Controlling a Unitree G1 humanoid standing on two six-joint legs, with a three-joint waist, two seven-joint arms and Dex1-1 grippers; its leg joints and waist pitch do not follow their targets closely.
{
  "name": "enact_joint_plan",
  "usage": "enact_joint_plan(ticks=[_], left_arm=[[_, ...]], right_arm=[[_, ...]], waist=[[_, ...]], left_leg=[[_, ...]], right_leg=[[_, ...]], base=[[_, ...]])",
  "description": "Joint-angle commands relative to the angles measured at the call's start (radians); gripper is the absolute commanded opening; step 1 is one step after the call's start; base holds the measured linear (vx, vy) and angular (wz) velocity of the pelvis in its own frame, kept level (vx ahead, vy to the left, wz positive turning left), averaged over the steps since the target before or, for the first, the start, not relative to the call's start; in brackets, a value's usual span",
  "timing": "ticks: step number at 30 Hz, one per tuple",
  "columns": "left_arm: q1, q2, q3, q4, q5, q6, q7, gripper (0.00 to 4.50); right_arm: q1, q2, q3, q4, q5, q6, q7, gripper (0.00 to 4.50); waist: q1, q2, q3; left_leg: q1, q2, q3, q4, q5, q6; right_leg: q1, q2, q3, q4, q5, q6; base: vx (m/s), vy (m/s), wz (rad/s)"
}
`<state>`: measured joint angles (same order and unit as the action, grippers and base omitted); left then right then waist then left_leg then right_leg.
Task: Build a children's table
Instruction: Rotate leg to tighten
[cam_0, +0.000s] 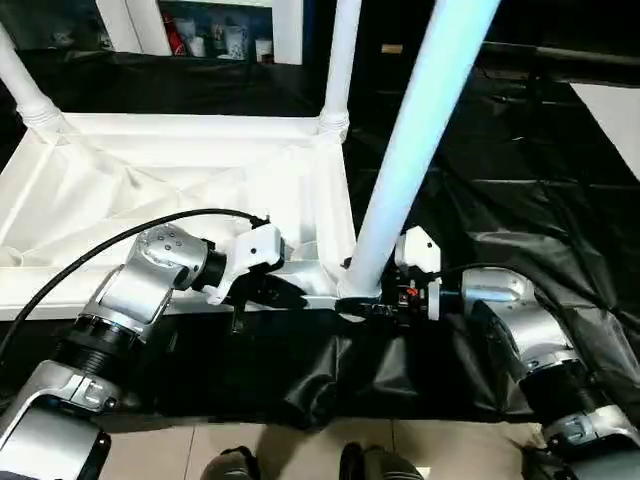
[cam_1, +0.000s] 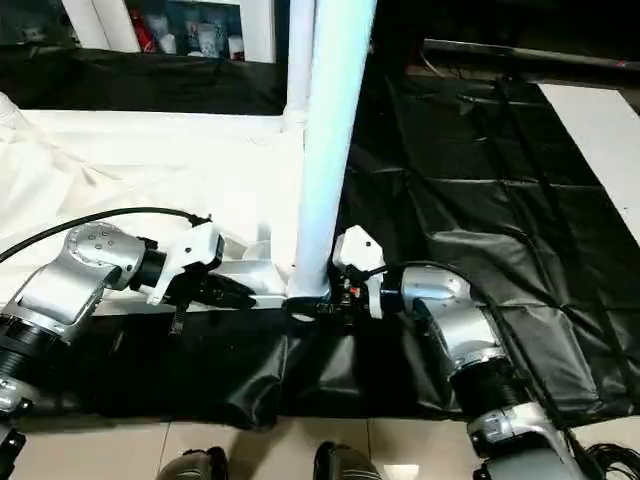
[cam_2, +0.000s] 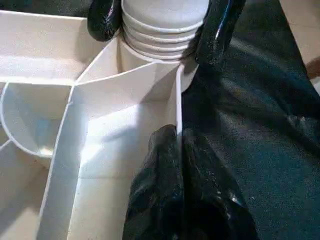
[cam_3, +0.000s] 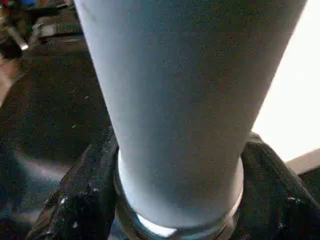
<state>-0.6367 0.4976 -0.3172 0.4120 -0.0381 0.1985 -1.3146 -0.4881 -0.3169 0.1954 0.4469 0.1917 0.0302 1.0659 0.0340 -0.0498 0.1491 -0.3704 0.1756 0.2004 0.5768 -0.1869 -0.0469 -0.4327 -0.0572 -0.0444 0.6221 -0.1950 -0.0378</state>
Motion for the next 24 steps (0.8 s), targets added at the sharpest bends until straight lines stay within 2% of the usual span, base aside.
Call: enact_joint_plan(ticks=[1, 2, 3, 4, 6, 8, 11, 12, 14, 15, 17, 19, 21, 22, 24], left_arm=[[0.003, -0.051, -0.028, 0.082, 0.053, 0.033, 0.107, 0.00], [-0.003, -0.063, -0.021, 0.094, 0.053, 0.034, 0.129, 0.00], [-0.021, -0.101, -0.002, 0.129, 0.054, 0.045, 0.196, 0.00], [-0.026, -0.112, 0.002, 0.138, 0.054, 0.051, 0.213, 0.00], [-0.037, -0.134, 0.006, 0.153, 0.058, 0.060, 0.247, 0.00], [-0.064, -0.179, 0.020, 0.198, 0.069, 0.075, 0.333, 0.00], [-0.101, -0.225, 0.039, 0.259, 0.083, 0.088, 0.438, 0.00], [-0.128, -0.258, 0.053, 0.308, 0.095, 0.091, 0.511, 0.00], [-0.157, -0.292, 0.063, 0.359, 0.108, 0.084, 0.571, 0.00], [-0.170, -0.303, 0.064, 0.378, 0.117, 0.080, 0.604, 0.00], [-0.174, -0.306, 0.061, 0.387, 0.120, 0.074, 0.607, 0.00], [-0.180, -0.308, 0.053, 0.395, 0.127, 0.063, 0.607, 0.00], [-0.180, -0.309, 0.051, 0.396, 0.128, 0.064, 0.601, 0.00], [-0.179, -0.309, 0.051, 0.396, 0.127, 0.065, 0.597, 0.00], [-0.183, -0.308, 0.050, 0.413, 0.133, 0.051, 0.587, 0.00]], right_arm=[[0.001, 0.040, -0.063, 0.056, -0.021, 0.034, -0.189, 2.72], [0.000, 0.051, -0.072, 0.065, -0.023, 0.038, -0.222, 2.72], [-0.003, 0.087, -0.093, 0.094, -0.035, 0.040, -0.322, 2.72], [-0.004, 0.098, -0.098, 0.102, -0.040, 0.039, -0.353, 2.72], [-0.009, 0.129, -0.115, 0.119, -0.050, 0.058, -0.445, 2.72], [-0.020, 0.179, -0.132, 0.142, -0.066, 0.081, -0.571, 2.72], [-0.040, 0.235, -0.153, 0.179, -0.083, 0.103, -0.715, 2.72], [-0.058, 0.276, -0.163, 0.211, -0.106, 0.108, -0.820, 2.72], [-0.084, 0.326, -0.151, 0.260, -0.139, 0.086, -0.912, 2.72], [-0.097, 0.348, -0.147, 0.287, -0.149, 0.060, -0.949, 2.72], [-0.102, 0.358, -0.143, 0.304, -0.148, 0.050, -0.941, 2.72], [-0.107, 0.370, -0.140, 0.322, -0.137, 0.037, -0.910, 2.72], [-0.102, 0.376, -0.145, 0.311, -0.127, 0.027, -0.891, 2.72], [-0.099, 0.378, -0.150, 0.301, -0.121, 0.024, -0.885, 3.28], [-0.103, 0.383, -0.170, 0.295, -0.107, -0.001, -0.870, 3.42]], waist=[[-0.001, 0.001, -0.062], [0.000, 0.002, -0.061], [0.001, 0.002, -0.059], [0.001, 0.003, -0.056], [-0.005, 0.003, -0.052], [-0.006, 0.004, -0.050], [-0.005, 0.005, -0.048], [-0.007, 0.006, -0.048], [-0.008, 0.005, -0.048], [-0.006, 0.004, -0.049], [-0.003, 0.003, -0.049], [-0.003, 0.004, -0.050], [-0.003, 0.004, -0.049], [-0.003, 0.004, -0.048], [-0.003, 0.003, -0.046]], left_leg=[[0.011, 0.056, -0.021, -0.056, -0.081, 0.110], [0.014, 0.055, -0.023, -0.057, -0.111, 0.091], [0.019, 0.055, -0.025, -0.060, -0.159, 0.059], [0.021, 0.056, -0.027, -0.064, -0.182, 0.037], [0.019, 0.057, -0.033, -0.073, -0.212, 0.021], [0.024, 0.056, -0.035, -0.078, -0.242, 0.011], [0.028, 0.054, -0.036, -0.079, -0.260, 0.006], [0.027, 0.053, -0.036, -0.080, -0.262, 0.006], [0.030, 0.051, -0.038, -0.081, -0.274, -0.012], [0.029, 0.050, -0.039, -0.082, -0.273, -0.010], [0.031, 0.052, -0.036, -0.084, -0.269, 0.004], [0.025, 0.053, -0.035, -0.087, -0.244, 0.022], [0.026, 0.054, -0.033, -0.087, -0.251, 0.026], [0.026, 0.054, -0.034, -0.088, -0.254, 0.026], [0.025, 0.054, -0.034, -0.088, -0.270, 0.030]], right_leg=[[0.066, -0.088, 0.059, -0.074, -0.085, -0.287], [0.065, -0.090, 0.058, -0.079, -0.146, -0.277], [0.063, -0.092, 0.058, -0.090, -0.257, -0.246], [0.059, -0.094, 0.059, -0.098, -0.323, -0.222], [0.059, -0.092, 0.055, -0.104, -0.391, -0.191], [0.054, -0.095, 0.057, -0.113, -0.434, -0.167], [0.048, -0.097, 0.060, -0.119, -0.471, -0.149], [0.044, -0.096, 0.061, -0.121, -0.476, -0.146], [0.042, -0.096, 0.060, -0.124, -0.502, -0.133], [0.044, -0.098, 0.059, -0.125, -0.504, -0.122], [0.043, -0.096, 0.060, -0.125, -0.463, -0.118], [0.049, -0.095, 0.059, -0.119, -0.392, -0.132], [0.048, -0.095, 0.060, -0.120, -0.379, -0.141], [0.048, -0.095, 0.060, -0.119, -0.380, -0.143], [0.047, -0.099, 0.062, -0.125, -0.416, -0.139]], base=[[0.000, 0.000, 0.00], [-0.052, 0.001, -0.01], [-0.061, 0.006, 0.01], [-0.061, 0.006, 0.01], [-0.026, 0.008, 0.00], [0.000, 0.000, 0.00], [0.000, 0.000, 0.00], [0.000, 0.000, 0.00], [0.000, 0.000, 0.00], [0.000, 0.000, 0.00], [0.000, 0.000, 0.00], [0.000, 0.000, 0.00], [0.000, 0.000, 0.00], [0.000, 0.000, 0.00], [0.000, 0.000, 0.00]])
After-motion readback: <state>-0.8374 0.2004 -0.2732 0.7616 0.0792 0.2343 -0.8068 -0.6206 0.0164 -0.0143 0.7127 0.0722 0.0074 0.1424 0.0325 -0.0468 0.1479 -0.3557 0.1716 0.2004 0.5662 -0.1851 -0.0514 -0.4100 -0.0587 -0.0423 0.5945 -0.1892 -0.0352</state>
